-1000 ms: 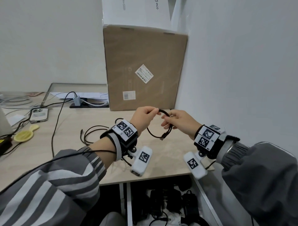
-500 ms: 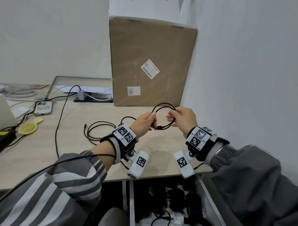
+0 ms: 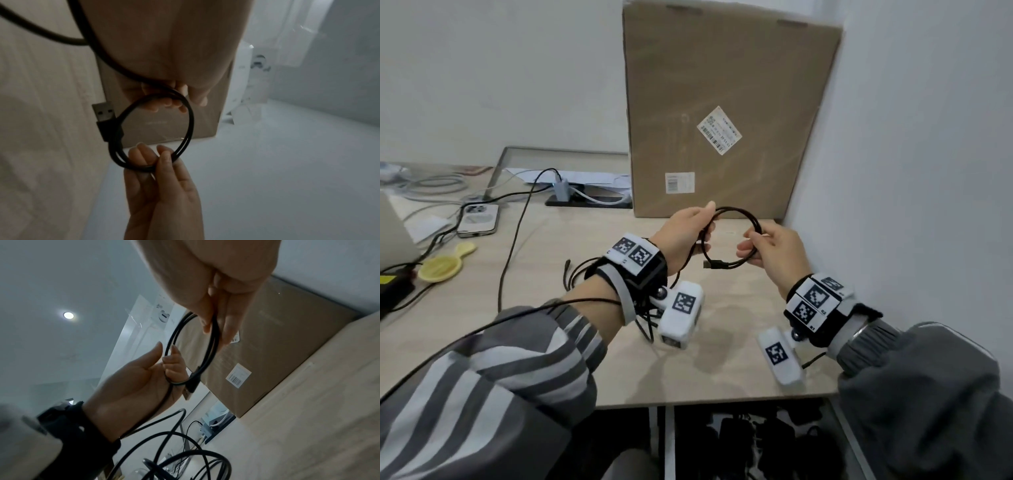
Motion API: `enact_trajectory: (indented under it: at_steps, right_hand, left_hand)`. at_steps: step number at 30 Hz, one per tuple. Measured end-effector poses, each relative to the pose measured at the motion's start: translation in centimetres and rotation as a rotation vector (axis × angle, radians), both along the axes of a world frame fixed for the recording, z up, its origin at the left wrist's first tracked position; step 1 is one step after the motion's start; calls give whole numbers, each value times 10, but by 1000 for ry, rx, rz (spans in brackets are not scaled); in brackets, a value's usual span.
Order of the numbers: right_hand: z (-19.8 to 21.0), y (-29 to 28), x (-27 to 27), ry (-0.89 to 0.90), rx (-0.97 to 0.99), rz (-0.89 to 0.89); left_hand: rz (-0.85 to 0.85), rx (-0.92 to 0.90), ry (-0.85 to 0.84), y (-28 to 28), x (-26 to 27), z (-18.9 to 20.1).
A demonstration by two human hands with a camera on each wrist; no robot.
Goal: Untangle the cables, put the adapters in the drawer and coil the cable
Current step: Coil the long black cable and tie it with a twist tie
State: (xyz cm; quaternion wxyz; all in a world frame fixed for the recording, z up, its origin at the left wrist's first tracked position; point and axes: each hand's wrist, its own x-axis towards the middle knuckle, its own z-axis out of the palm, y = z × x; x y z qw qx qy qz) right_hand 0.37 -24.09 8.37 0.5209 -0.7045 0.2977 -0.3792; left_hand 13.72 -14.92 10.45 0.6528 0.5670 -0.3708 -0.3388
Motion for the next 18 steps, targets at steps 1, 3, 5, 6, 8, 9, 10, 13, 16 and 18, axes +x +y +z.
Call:
enact_trajectory:
  at_steps: [1,3,5,6,8,9,10,13,16,18]
  right_hand:
    - [-1,-1,0,0,7,-8]
    - [-2,-2,0,-15,33,-22]
    - [-1,1,1,-74,62,-46]
    - [-1,4,1,-119,89,-60]
    - [2,9,0,-216,165,-80]
    - [4,11,0,-256,193,-87]
    - [5,13,-1,-283,201,-97]
    - [10,16,-4,-310,180,-126]
    - [11,18,-8,-313,192,-150]
    - [11,19,-13,-312,188,-162]
  left_hand:
    - [24,10,-49,-1,-2,-1]
    - [92,-11,-117,-3,-8,-4]
    - [169,-61,-156,-5,-12,-6]
    - [210,-80,-203,-5,-13,-7]
    - [262,-73,-347,-4,-16,-9]
    - [265,-64,-393,-3,-18,-12]
    - [256,-55,-406,-2,-20,-15]
    - [179,-10,-281,6,-31,-18]
    - [-17,90,-46,17,-39,-14]
    - [-103,110,55,23,-42,-9]
